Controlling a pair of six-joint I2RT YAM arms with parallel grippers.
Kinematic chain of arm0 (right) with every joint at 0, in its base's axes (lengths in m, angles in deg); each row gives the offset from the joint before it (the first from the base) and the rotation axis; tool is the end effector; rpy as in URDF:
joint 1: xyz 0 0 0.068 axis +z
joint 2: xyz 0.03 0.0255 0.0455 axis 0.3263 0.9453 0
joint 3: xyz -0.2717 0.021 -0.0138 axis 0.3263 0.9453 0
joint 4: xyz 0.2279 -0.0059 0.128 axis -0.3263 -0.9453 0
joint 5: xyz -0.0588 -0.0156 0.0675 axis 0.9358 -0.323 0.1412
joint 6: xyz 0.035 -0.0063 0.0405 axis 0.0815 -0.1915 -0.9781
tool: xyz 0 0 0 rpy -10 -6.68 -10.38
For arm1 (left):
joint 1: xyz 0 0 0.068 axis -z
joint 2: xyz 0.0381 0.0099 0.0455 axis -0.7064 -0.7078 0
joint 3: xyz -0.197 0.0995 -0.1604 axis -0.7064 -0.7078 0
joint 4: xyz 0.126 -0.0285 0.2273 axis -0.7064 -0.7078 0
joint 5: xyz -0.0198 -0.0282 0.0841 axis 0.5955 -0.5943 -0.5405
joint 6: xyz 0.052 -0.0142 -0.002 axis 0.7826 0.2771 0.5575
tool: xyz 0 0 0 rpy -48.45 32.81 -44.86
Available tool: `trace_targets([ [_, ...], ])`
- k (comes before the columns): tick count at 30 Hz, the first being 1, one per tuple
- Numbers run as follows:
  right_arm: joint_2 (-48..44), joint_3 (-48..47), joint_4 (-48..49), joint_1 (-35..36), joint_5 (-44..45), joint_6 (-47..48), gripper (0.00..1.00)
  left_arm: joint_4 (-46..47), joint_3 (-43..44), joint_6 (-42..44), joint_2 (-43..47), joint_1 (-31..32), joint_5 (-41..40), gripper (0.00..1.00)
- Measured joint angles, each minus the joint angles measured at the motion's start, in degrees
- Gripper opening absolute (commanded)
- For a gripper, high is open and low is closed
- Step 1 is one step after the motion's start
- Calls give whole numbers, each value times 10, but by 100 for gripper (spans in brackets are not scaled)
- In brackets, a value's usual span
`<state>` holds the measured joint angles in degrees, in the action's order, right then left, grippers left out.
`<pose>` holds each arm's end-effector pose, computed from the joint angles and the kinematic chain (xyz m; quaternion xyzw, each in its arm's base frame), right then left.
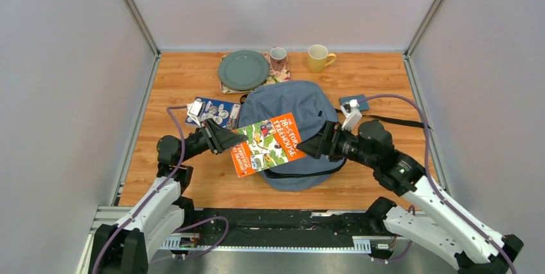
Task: Pack the student bag
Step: Pick up the book from the center of the board.
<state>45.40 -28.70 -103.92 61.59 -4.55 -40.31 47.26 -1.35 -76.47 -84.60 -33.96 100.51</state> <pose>0.1199 0.1212 0.3101 -0.0183 0.8281 0.4632 0.3150 0.1575 -0.0591 0.2448 0.0165 0.6337 -0.6890 0.3512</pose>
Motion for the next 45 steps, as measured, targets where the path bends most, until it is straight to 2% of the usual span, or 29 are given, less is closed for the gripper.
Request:
trace_targets([
  [5,-59,-27,-64,-5,44,75,89,-56,48,35,1,2,45,0],
  [12,-38,-43,-62,-5,18,134,89,-27,80,24,-29,10,97,0],
  [19,-12,-42,-30,-5,-12,153,90,25,100,-6,-61,54,112,0],
  [23,-2,-42,0,-5,-46,163,90,91,117,-31,-93,84,114,0],
  [28,3,-41,31,-4,-88,179,91,145,128,-106,-141,98,125,0],
  [30,4,-36,44,-4,-109,185,88,155,134,-130,-158,107,133,0],
  [33,4,-30,62,-4,-150,188,58,164,144,-144,-166,117,145,0],
  [35,3,-28,75,-3,-174,186,15,169,150,-148,-169,120,149,0],
  [36,2,-26,85,-3,-188,179,0,171,151,-148,-171,120,148,0],
  [37,-1,-24,89,-2,-196,178,0,175,151,-148,-175,120,148,6],
  [39,-10,-16,95,-3,-200,168,0,184,151,-148,-183,122,147,27],
  [40,-17,-10,95,-3,-200,163,0,186,151,-143,-186,122,147,53],
  [41,-22,-7,93,-3,-196,161,0,183,152,-134,-189,125,147,68],
  [43,-35,-6,69,-3,-184,160,0,138,157,-87,-185,128,139,78],
  [45,-56,-5,20,-3,-140,162,0,-7,183,25,-169,128,114,87],
])
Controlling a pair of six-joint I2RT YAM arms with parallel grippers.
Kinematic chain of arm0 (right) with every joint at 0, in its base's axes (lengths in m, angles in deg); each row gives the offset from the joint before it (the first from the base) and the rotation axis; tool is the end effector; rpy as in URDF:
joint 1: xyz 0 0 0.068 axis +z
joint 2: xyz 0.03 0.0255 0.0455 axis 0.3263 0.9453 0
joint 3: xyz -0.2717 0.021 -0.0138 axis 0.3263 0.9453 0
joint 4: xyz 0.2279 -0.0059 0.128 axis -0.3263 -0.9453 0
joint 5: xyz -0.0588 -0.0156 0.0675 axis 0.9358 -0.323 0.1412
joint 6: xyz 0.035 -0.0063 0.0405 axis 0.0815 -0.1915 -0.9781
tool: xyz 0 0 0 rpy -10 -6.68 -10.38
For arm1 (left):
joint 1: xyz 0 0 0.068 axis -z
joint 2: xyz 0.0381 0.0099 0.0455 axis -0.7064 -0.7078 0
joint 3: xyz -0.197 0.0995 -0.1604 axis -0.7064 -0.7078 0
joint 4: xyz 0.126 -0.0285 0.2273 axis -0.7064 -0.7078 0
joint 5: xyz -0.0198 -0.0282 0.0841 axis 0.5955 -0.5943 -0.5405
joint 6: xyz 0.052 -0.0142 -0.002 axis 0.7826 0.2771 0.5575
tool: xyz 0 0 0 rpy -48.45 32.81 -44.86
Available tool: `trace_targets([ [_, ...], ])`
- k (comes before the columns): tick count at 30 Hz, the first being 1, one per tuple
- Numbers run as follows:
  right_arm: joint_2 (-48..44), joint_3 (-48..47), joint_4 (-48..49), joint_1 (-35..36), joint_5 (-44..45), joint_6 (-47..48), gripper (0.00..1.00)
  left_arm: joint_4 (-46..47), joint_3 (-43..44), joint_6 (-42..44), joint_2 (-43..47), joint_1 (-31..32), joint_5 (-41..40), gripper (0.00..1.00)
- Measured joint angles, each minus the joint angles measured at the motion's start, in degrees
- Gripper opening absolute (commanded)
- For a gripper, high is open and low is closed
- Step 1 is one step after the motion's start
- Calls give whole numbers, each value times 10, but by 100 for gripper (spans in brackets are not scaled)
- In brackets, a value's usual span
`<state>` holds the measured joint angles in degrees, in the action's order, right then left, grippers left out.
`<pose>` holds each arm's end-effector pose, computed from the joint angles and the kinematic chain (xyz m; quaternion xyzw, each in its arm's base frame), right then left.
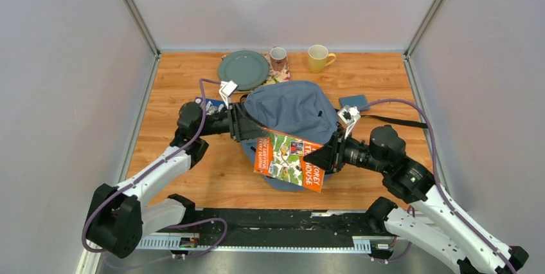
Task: Pack the student bag
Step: Pick up the book from the center of the board, then place the book in the student bag.
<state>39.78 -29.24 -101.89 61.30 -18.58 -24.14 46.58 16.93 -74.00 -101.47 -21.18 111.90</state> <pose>0.0985 0.1115 0.3316 -0.2081 0.7526 0.5118 0.3582 0.1940 -0.1202 0.2935 0.1799 0.6274 -0.7225 0.2281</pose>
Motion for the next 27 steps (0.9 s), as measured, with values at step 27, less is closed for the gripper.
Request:
trace_targets([
  [27,-247,-189,-570,-8,691,-193,0,-758,407,679,-312,421,-518,88],
])
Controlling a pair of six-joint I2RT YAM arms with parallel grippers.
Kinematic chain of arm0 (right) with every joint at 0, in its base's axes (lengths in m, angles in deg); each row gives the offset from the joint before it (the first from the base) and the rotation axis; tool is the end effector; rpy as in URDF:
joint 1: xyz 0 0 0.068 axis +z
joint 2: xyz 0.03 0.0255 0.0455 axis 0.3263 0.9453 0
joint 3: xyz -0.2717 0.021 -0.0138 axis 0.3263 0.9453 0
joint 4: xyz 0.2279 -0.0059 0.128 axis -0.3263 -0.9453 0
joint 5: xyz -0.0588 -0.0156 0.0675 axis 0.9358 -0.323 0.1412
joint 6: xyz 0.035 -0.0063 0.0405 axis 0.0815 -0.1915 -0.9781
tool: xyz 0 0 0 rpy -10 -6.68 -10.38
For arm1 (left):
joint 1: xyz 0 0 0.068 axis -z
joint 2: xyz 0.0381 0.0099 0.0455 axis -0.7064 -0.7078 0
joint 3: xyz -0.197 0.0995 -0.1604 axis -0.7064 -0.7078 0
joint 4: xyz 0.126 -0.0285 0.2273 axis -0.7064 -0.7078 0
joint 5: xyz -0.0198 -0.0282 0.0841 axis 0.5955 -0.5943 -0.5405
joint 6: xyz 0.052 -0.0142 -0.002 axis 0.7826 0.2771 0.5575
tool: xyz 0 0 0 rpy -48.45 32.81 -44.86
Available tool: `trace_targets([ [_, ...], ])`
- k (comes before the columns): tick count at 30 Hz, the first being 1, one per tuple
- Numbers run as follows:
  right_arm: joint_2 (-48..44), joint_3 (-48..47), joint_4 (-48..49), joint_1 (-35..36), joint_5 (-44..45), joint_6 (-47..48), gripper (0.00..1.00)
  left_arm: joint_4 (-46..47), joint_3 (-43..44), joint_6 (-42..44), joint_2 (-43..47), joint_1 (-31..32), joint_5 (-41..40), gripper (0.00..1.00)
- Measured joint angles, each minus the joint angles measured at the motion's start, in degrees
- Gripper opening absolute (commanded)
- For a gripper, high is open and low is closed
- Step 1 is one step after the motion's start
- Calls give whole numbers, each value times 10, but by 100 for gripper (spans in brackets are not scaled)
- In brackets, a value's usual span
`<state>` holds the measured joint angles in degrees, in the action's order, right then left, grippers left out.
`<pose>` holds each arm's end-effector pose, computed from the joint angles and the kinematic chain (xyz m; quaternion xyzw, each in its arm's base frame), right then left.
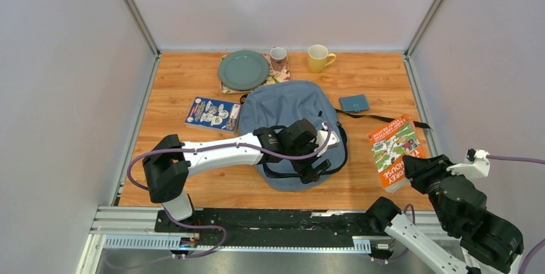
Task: Pack the student bag
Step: Place the book in the student bag.
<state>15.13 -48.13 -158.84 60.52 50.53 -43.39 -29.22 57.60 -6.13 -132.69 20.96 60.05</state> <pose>-0.0117 -0.0420 0.3479 0.2571 0.7796 0.1439 0.5526 0.1431 -0.3372 0.2496 0.4941 0.7838 -0.2898 0.2399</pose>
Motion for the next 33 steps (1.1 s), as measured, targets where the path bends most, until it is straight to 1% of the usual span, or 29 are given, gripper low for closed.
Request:
trace_targets([
  [2,-7,0,-5,0,1,-4,0,-2,10,6,-12,3,-1,82],
  [3,-10,0,-7,0,0,-6,0,-5,17,11,-21,4,-1,77],
  [4,-13,0,-9,0,0,-8,0,-6,21,13,-25,5,-1,65],
  [5,-16,0,-11,1,0,-9,0,-8,26,16,-31,5,-1,58],
  [6,-18,0,-14,1,0,-11,0,-10,30,20,-36,5,-1,45],
  [8,-19,0,-16,2,0,-14,0,-11,31,23,-40,5,2,33],
  [9,-19,0,-16,2,0,-15,0,-12,31,21,-40,6,3,25],
  [11,-19,2,-16,5,-1,-18,0,-13,33,24,-40,7,7,14],
  [12,-19,2,-16,6,-2,-19,0,-14,34,23,-40,8,8,7],
  [13,-19,3,-16,7,-2,-21,0,-15,35,24,-40,8,9,4],
  [26,-19,22,-18,13,-18,-26,0,-17,36,21,-39,8,15,6],
  [28,-19,23,-18,13,-21,-26,0,-17,36,19,-38,8,15,16],
  [30,-20,24,-18,15,-25,-26,0,-17,36,17,-38,8,15,31],
  [33,-21,24,-18,15,-28,-28,0,-15,36,9,-38,8,17,29],
])
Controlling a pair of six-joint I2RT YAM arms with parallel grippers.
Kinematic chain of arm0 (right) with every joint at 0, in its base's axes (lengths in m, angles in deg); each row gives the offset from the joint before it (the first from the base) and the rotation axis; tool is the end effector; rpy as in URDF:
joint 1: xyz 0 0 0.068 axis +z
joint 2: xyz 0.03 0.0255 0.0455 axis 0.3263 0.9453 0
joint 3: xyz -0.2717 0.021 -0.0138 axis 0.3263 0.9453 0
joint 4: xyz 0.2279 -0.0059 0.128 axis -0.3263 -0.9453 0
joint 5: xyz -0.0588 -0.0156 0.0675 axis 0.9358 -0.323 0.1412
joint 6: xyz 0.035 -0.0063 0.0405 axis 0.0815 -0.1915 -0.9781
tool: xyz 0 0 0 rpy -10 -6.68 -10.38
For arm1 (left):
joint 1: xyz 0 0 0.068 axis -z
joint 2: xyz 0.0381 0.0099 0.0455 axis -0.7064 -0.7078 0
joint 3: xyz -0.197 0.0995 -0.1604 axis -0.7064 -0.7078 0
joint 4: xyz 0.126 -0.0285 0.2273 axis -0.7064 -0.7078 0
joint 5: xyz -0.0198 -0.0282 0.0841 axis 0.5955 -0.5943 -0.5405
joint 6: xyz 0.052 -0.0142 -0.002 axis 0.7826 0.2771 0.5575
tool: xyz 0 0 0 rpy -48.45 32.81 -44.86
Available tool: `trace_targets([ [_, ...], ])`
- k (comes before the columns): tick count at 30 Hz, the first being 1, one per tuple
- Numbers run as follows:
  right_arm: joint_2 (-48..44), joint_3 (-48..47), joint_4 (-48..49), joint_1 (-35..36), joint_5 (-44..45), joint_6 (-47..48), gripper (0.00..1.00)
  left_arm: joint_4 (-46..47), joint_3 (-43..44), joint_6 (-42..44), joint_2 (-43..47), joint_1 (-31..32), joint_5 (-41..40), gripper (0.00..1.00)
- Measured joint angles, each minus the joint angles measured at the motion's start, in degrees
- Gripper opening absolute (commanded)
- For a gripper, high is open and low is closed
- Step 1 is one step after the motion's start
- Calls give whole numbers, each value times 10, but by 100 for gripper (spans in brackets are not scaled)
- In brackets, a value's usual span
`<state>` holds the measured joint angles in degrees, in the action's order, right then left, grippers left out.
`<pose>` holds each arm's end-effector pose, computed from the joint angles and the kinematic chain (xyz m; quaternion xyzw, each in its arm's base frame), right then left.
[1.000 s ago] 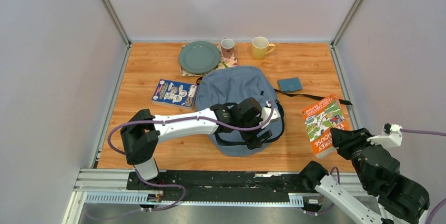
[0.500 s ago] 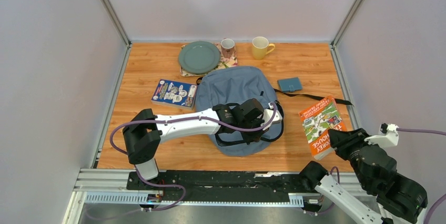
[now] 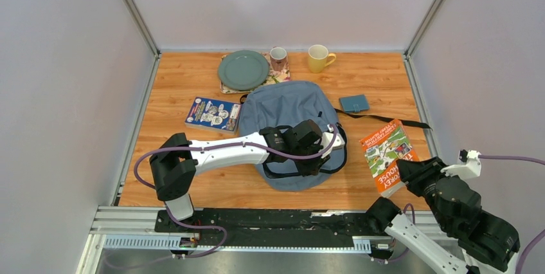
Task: Pack the student bag
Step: Place the book in the student bag.
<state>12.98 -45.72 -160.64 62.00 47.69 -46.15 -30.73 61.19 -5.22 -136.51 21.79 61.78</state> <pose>-0.0127 -0.0424 0.3340 0.2504 0.7943 0.1677 0.5275 0.1430 -0.3532 0.2444 0.5112 0.7776 -0.2928 0.2197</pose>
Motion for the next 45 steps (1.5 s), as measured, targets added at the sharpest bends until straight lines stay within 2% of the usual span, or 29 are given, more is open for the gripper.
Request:
trace_targets([
  [2,0,0,0,0,-2,0,0,3,0,-4,0,0,2,27],
  [3,0,1,0,0,-3,0,0,4,0,-6,0,0,2,21],
  [5,0,2,0,0,-5,-1,0,7,0,-11,0,0,5,14],
  [6,0,2,0,0,-6,-1,0,8,0,-12,0,0,7,6],
  [8,-1,2,0,0,-8,-2,0,10,0,-16,0,0,9,0],
  [18,-4,5,-4,0,-16,-5,0,22,0,-28,6,0,-11,0],
  [26,-7,-2,-20,1,-13,-5,0,40,-6,-35,73,-15,-77,0],
  [33,-7,-14,-21,4,-14,-16,0,40,-3,-33,102,-23,-171,0],
  [45,-52,-36,-25,25,-78,-79,0,10,113,-1,107,-27,-278,0],
])
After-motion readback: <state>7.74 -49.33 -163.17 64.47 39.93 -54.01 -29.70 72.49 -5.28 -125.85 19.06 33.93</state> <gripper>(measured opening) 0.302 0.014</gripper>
